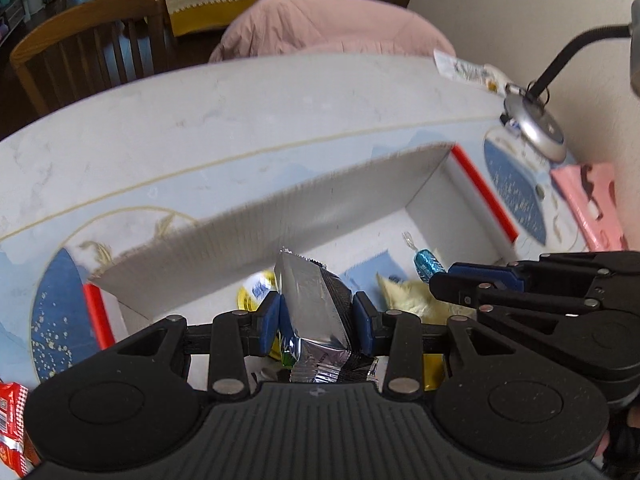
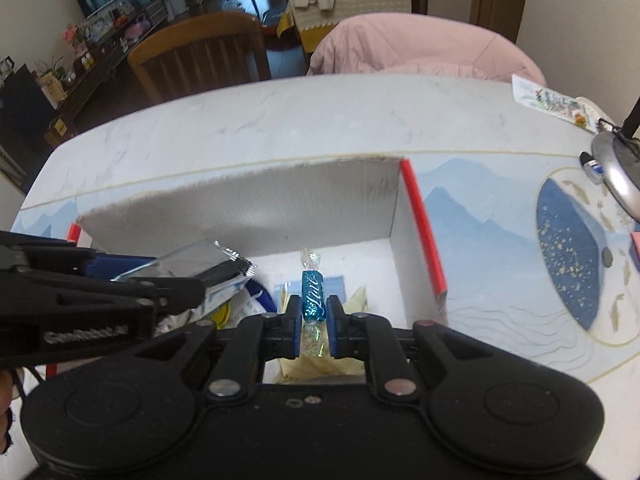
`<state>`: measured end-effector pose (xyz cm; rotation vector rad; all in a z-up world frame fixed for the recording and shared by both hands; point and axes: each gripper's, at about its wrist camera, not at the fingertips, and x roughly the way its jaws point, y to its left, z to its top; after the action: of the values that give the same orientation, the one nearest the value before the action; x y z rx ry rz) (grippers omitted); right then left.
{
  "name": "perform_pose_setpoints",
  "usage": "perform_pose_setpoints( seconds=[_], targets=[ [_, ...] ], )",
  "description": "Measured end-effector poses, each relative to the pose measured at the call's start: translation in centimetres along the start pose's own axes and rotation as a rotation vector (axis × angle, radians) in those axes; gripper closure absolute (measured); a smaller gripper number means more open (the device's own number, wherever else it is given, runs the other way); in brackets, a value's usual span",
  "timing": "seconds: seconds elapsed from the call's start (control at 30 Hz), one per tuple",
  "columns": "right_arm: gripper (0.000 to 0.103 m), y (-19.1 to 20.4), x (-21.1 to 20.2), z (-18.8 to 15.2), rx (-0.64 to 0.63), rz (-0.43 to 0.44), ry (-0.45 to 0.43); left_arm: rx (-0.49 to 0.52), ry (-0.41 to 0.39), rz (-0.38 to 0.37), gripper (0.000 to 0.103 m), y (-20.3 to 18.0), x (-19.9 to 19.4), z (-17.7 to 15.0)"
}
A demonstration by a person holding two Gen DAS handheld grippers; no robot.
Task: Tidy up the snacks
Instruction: 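Carry the foil bar and blue candy over the red box with both tools, then open both grippers to drop the foil bar and candy into the box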
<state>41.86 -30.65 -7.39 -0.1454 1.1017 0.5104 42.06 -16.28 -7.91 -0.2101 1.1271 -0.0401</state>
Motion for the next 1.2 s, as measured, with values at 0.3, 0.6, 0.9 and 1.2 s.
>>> perform_pose_setpoints(
  seconds=[0.3, 0.6, 0.9, 1.2],
  targets=[
    [0.091, -0.6, 0.4, -0.3, 0.024, 0.004, 0.012, -0.004, 0.068, 0.017, 0.065, 0.7, 1.8, -1.1],
    [0.09, -0.2, -0.7, -0.5, 0.015, -0.002, -0.018, -0.022, 0.057, 0.003, 0.065, 1.5, 1.0, -1.5],
    [0.089, 1.1, -4.9, -1.6, 0.018, 0.023, -0.127, 0.001, -0.024, -0.023, 0.063, 1.9, -2.8, -2.4],
    [0.089, 4.3, -9.1, -3.1, -0.011, 0.031, -0.227, 0.019, -0.115, -0.066, 0.059, 2.6, -7.9, -4.3]
  ],
)
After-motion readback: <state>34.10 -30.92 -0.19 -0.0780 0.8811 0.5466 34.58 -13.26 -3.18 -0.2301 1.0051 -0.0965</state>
